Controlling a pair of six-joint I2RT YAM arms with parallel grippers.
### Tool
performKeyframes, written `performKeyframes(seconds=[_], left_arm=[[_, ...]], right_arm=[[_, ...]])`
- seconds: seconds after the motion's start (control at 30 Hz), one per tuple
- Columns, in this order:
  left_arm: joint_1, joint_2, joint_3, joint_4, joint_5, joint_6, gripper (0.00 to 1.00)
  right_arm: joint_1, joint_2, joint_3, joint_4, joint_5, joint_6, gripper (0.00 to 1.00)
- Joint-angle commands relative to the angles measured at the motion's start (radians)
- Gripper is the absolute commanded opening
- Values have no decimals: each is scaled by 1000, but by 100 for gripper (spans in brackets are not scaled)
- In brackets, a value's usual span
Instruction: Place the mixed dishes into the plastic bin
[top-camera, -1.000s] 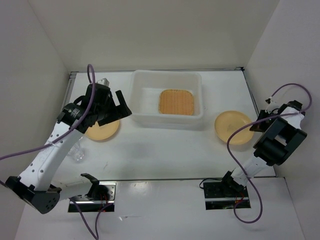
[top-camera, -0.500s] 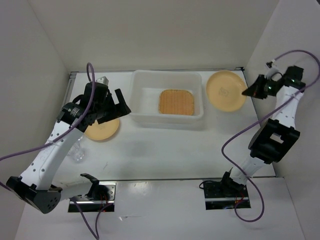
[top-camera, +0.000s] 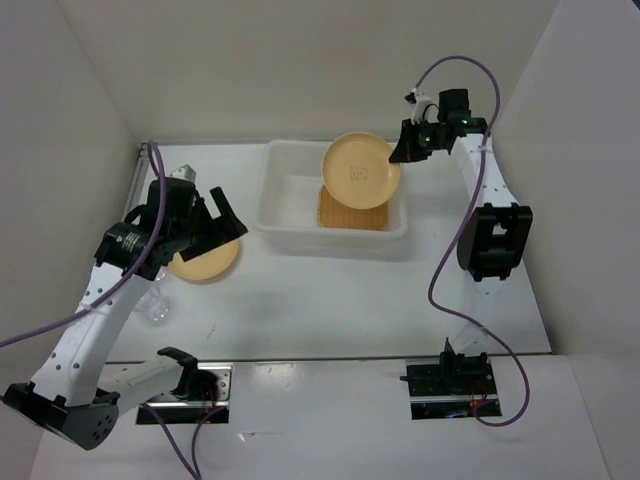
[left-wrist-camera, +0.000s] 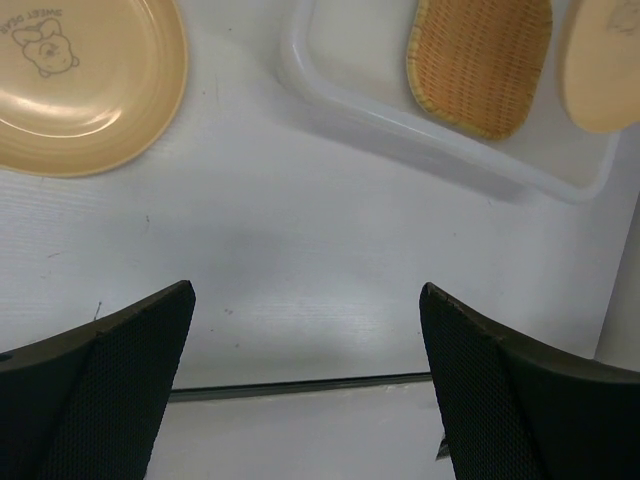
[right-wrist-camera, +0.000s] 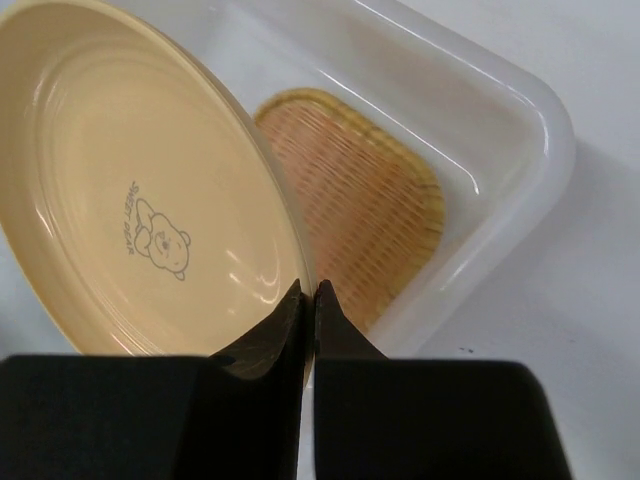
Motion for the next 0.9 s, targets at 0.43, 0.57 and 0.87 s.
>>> performKeyframes(seconds=[0.43, 0.57, 0.87], left_arm=[[19, -117, -46, -69, 3, -98, 100], [19, -108, -46, -50, 3, -98, 100], [19, -108, -78, -7, 12, -98, 100]], right_arm=[[190, 174, 102, 70, 389, -30, 0], [200, 174, 68, 89, 469, -21, 0], [220, 140, 57, 144, 720, -21, 0]])
